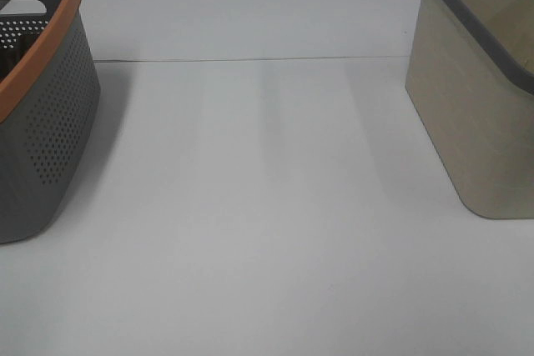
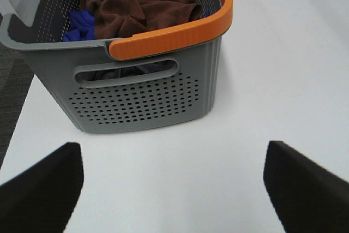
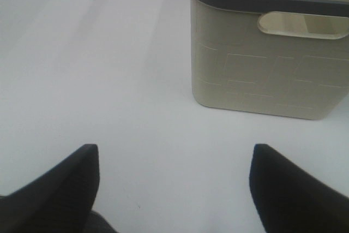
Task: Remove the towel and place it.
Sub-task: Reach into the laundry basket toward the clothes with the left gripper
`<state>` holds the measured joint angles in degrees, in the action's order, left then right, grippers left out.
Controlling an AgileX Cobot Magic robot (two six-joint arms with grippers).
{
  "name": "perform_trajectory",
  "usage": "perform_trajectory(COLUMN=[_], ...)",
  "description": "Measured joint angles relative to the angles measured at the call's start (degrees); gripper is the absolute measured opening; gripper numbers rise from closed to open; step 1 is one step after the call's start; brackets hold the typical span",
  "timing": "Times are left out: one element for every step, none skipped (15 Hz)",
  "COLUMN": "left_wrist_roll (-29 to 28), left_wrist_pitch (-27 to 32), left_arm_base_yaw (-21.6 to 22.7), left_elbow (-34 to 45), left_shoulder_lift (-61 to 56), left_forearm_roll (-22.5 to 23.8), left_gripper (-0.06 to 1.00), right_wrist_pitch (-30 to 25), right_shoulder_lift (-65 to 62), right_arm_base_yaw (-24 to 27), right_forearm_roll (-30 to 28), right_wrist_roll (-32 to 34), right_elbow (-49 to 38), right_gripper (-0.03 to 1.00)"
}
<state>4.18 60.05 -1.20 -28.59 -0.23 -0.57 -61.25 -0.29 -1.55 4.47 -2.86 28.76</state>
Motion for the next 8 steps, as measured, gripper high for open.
perform_trajectory(left_wrist_roll=[0.00,0.00,0.00,0.00,0.00,0.00,0.00,0.00], left_wrist_pitch=[0.00,0.00,0.00,0.00,0.00,0.00,0.00,0.00], left_arm_base_yaw=[0.00,0.00,0.00,0.00,0.00,0.00,0.00,0.00], left_elbow=[0.00,0.00,0.00,0.00,0.00,0.00,0.00,0.00], left_shoulder_lift=[0.00,0.00,0.00,0.00,0.00,0.00,0.00,0.00], left_forearm_roll=[0.00,0.00,0.00,0.00,0.00,0.00,0.00,0.00], left_gripper=[0.85,0.85,0.85,0.85,0.85,0.85,0.85,0.85], right_wrist_pitch=[0.00,0.00,0.00,0.00,0.00,0.00,0.00,0.00], right_shoulder_lift=[0.00,0.00,0.00,0.00,0.00,0.00,0.00,0.00], right_arm_base_yaw=[0.00,0.00,0.00,0.00,0.00,0.00,0.00,0.00], right_forearm_roll=[0.00,0.00,0.00,0.00,0.00,0.00,0.00,0.00], right_wrist_roll=[0.00,0.00,0.00,0.00,0.00,0.00,0.00,0.00], right_elbow=[0.00,0.00,0.00,0.00,0.00,0.00,0.00,0.00], right_gripper=[0.73,0.73,0.73,0.73,0.73,0.73,0.73,0.73])
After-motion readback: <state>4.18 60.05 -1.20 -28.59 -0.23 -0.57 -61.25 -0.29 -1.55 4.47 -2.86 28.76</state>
